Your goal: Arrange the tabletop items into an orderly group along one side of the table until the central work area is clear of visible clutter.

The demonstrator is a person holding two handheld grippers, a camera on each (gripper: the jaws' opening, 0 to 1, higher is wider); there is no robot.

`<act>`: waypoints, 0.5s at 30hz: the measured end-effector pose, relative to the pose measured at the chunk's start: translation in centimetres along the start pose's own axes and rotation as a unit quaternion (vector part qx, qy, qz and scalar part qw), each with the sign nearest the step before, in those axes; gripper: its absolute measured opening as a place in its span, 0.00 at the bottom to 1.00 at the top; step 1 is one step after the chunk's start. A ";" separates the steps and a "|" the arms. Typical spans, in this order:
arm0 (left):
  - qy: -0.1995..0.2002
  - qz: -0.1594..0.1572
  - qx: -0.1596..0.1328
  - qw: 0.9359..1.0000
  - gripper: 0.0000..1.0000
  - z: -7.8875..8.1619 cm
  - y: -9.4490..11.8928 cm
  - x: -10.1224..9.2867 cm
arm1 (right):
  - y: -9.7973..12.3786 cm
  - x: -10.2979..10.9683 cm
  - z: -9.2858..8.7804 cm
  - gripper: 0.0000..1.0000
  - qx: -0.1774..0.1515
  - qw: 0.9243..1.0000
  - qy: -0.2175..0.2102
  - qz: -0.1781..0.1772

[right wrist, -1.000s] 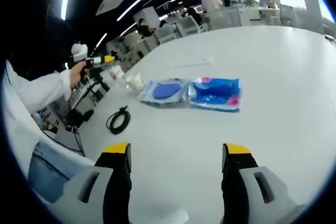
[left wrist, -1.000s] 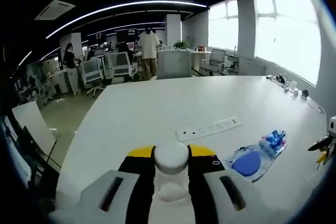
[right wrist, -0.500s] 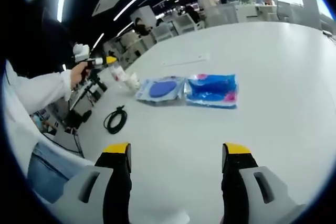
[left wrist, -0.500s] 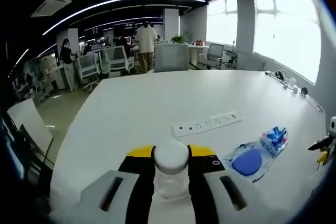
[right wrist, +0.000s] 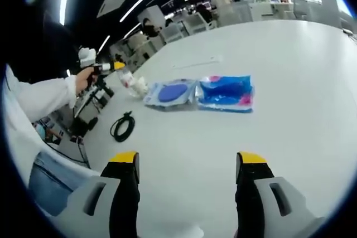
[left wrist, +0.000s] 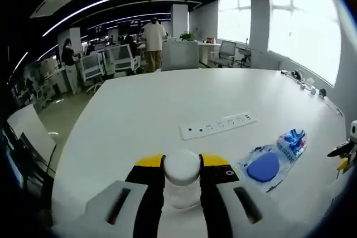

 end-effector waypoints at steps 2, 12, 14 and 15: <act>-0.001 0.000 0.002 1.000 0.22 0.0 0.1 -0.1 | 0.0 -0.1 -0.1 0.69 0.001 1.000 0.000 0.001; -0.011 0.001 0.011 1.000 0.22 -0.2 0.6 -0.3 | -0.2 0.3 -0.4 0.69 0.006 1.000 -0.001 0.005; -0.008 0.001 0.013 1.000 0.22 -0.3 0.6 -0.2 | -0.3 0.5 -0.4 0.69 0.006 1.000 -0.002 0.006; -0.008 0.002 0.014 1.000 0.22 -0.3 0.6 -0.2 | -0.3 0.5 -0.4 0.69 0.006 1.000 -0.002 0.007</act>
Point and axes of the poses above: the point that each gripper's makers call its tool centre point, and the gripper's own axes: y roughly backward along the fingers, x roughly to its left, z roughly out of its top, the point moved 2 cm from there along y, roughly backward along the fingers, and after that the axes turned 9 degrees about y, right-handed, at the moved point
